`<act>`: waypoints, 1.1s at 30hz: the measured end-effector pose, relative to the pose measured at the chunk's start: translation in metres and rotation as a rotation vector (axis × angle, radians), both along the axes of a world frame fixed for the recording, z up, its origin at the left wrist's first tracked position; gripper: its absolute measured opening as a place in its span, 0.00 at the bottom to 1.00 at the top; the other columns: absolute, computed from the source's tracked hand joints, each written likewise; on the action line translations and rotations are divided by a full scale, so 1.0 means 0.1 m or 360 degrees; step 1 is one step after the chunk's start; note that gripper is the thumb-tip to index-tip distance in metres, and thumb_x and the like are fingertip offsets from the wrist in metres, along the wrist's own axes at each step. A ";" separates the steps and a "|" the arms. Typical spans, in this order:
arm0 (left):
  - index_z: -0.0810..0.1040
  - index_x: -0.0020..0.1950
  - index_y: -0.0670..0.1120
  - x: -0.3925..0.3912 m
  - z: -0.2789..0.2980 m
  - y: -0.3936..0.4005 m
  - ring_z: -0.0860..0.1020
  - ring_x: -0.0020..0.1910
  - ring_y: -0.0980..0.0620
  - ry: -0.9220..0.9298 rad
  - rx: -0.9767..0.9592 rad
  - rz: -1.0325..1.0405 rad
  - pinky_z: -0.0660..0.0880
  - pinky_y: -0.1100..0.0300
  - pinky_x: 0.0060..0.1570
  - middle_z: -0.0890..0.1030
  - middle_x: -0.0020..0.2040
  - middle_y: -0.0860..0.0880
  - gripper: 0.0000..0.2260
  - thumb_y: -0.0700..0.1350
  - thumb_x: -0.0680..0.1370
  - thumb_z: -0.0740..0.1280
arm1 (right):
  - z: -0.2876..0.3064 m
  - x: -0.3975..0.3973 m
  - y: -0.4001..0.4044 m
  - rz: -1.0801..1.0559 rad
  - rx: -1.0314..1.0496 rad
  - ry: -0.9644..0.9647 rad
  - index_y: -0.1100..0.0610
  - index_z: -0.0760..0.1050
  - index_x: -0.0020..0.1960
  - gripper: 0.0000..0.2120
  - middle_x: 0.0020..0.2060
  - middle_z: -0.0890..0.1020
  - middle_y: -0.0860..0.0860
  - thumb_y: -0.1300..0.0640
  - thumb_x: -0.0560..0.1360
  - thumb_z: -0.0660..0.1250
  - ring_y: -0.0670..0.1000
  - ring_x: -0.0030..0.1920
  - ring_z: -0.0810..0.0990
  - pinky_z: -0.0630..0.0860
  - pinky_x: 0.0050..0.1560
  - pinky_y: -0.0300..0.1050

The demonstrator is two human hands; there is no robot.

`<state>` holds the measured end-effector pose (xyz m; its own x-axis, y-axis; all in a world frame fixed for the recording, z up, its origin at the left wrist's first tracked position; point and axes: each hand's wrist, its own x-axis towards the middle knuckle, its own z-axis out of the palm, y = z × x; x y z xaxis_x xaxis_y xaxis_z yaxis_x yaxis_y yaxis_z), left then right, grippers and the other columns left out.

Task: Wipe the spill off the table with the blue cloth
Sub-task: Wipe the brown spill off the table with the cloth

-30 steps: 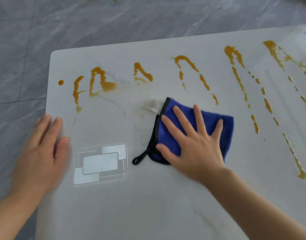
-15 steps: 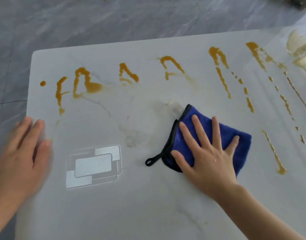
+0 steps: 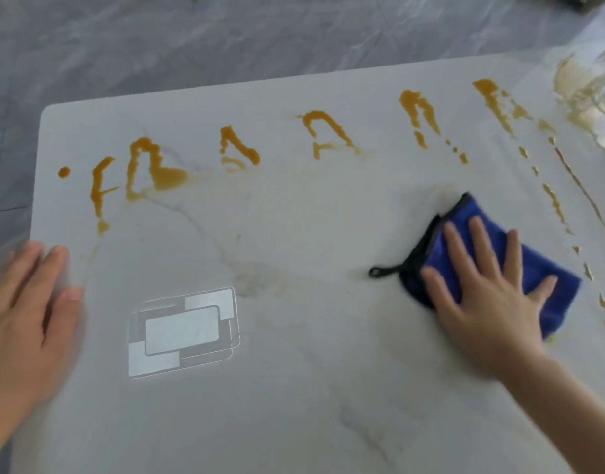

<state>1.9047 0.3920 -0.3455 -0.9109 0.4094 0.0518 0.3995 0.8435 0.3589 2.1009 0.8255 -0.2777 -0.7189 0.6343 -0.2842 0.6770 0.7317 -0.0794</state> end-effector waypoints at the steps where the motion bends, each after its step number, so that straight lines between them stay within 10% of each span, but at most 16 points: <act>1: 0.62 0.72 0.39 -0.02 0.02 0.00 0.55 0.76 0.48 -0.0015 -0.0051 -0.0022 0.56 0.42 0.73 0.58 0.76 0.45 0.31 0.57 0.76 0.48 | -0.02 0.04 -0.12 0.0085 0.0006 -0.0018 0.33 0.36 0.72 0.34 0.71 0.32 0.36 0.25 0.68 0.34 0.52 0.75 0.31 0.39 0.68 0.74; 8: 0.60 0.69 0.28 0.09 0.08 0.10 0.57 0.75 0.38 0.0067 -0.0286 -0.0105 0.54 0.42 0.74 0.58 0.75 0.35 0.28 0.49 0.78 0.49 | -0.05 -0.43 0.28 0.0225 0.0040 0.0068 0.32 0.40 0.72 0.35 0.76 0.42 0.38 0.25 0.66 0.35 0.51 0.76 0.36 0.40 0.68 0.75; 19: 0.65 0.71 0.45 0.05 0.14 0.15 0.59 0.75 0.47 0.0092 0.0114 0.0225 0.47 0.72 0.71 0.60 0.76 0.46 0.28 0.60 0.78 0.48 | -0.03 0.08 -0.13 0.0004 0.0012 -0.0029 0.31 0.32 0.69 0.31 0.73 0.35 0.37 0.29 0.69 0.38 0.51 0.75 0.31 0.40 0.67 0.75; 29: 0.62 0.72 0.50 0.04 0.14 0.14 0.56 0.76 0.51 0.0071 0.0113 0.0212 0.47 0.74 0.71 0.57 0.77 0.54 0.28 0.63 0.78 0.46 | -0.04 -0.66 -0.28 0.0288 0.0021 0.0039 0.37 0.39 0.74 0.36 0.75 0.37 0.40 0.27 0.67 0.33 0.55 0.75 0.32 0.38 0.67 0.76; 33: 0.62 0.72 0.51 0.05 0.14 0.14 0.55 0.76 0.53 0.0056 0.0075 0.0255 0.56 0.52 0.72 0.57 0.77 0.53 0.28 0.63 0.77 0.46 | -0.08 -1.04 -0.79 0.0622 0.0009 0.0162 0.39 0.42 0.74 0.35 0.77 0.43 0.43 0.29 0.70 0.37 0.60 0.75 0.35 0.39 0.64 0.79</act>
